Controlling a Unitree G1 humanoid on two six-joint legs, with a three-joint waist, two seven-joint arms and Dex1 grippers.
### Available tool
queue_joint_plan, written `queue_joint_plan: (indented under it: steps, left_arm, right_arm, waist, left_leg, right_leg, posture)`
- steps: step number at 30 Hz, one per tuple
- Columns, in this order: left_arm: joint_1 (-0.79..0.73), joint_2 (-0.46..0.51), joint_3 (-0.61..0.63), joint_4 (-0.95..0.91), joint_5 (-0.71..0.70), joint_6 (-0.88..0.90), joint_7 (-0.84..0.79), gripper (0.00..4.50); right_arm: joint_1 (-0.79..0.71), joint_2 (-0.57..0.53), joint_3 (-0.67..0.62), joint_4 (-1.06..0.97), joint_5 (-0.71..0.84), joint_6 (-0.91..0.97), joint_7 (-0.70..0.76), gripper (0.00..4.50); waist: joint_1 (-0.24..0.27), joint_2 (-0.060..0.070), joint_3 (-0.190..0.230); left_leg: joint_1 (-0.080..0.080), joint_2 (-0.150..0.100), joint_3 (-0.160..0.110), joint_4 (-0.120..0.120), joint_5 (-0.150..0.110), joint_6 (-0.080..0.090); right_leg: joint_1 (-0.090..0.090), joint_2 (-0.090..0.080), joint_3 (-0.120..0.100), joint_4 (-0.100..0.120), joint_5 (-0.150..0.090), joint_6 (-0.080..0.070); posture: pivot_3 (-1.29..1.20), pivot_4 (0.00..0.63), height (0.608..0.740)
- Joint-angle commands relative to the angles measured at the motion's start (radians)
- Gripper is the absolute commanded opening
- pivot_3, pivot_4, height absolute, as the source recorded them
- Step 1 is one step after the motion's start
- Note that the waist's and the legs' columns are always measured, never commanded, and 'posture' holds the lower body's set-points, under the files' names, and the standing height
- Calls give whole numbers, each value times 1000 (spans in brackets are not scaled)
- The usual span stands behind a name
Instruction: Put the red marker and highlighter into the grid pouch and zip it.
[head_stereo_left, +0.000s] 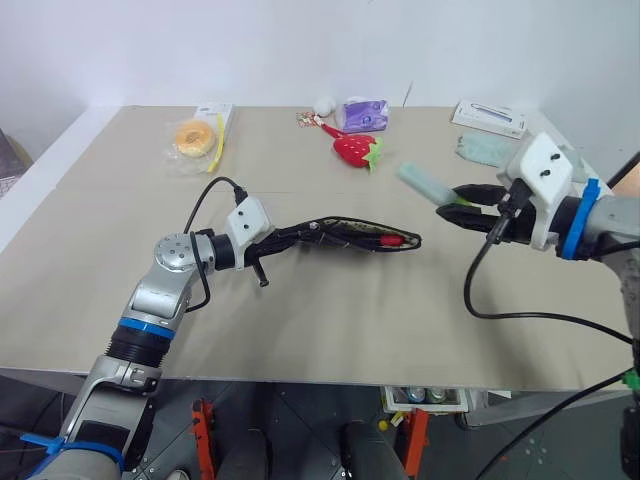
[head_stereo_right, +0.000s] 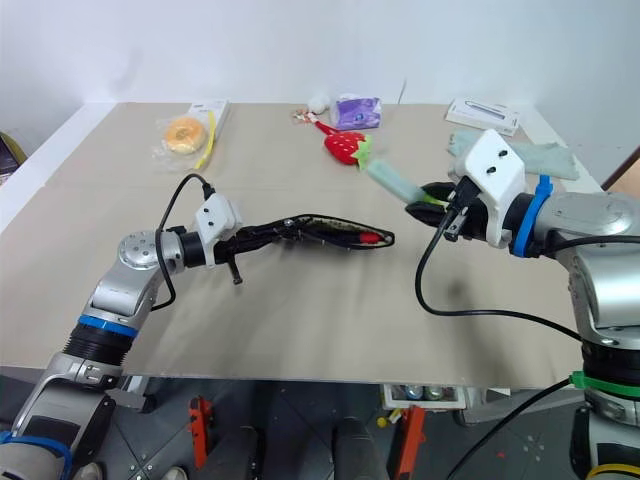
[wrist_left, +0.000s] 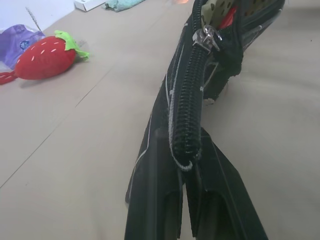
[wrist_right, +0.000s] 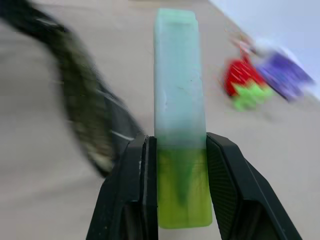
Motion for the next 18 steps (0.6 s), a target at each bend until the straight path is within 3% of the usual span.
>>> queue_joint_plan:
  steps: [1, 14, 18]
  left_arm:
    - [-31, -5, 9, -16, -3, -12, -1, 0]
    - [-4, -5, 11, -53, -9, -2, 1, 0]
    - [2, -13, 7, -67, -13, 6, 2, 0]
  right_arm:
    - [-27, -78, 129, -80, -15, 27, 54, 991]
    - [-128, -44, 355, 41, -169, 28, -2, 991]
    - [-197, 45, 450, 31, -219, 54, -27, 991]
  waist:
    - [0, 0, 0]
    - [0, 0, 0]
    - [-3, 0, 0]
  left_leg:
    - [0, 0, 0, 0, 0, 0]
    - [-1, 0, 0, 0, 0, 0]
    - [-1, 0, 0, 0, 0, 0]
  right_leg:
    - [0, 0, 0, 0, 0, 0]
    - [-1, 0, 0, 0, 0, 0]
    - [-2, 0, 0, 0, 1, -1]
  posture:
    - [0, 150, 740]
    - [0, 150, 740]
    - [0, 150, 740]
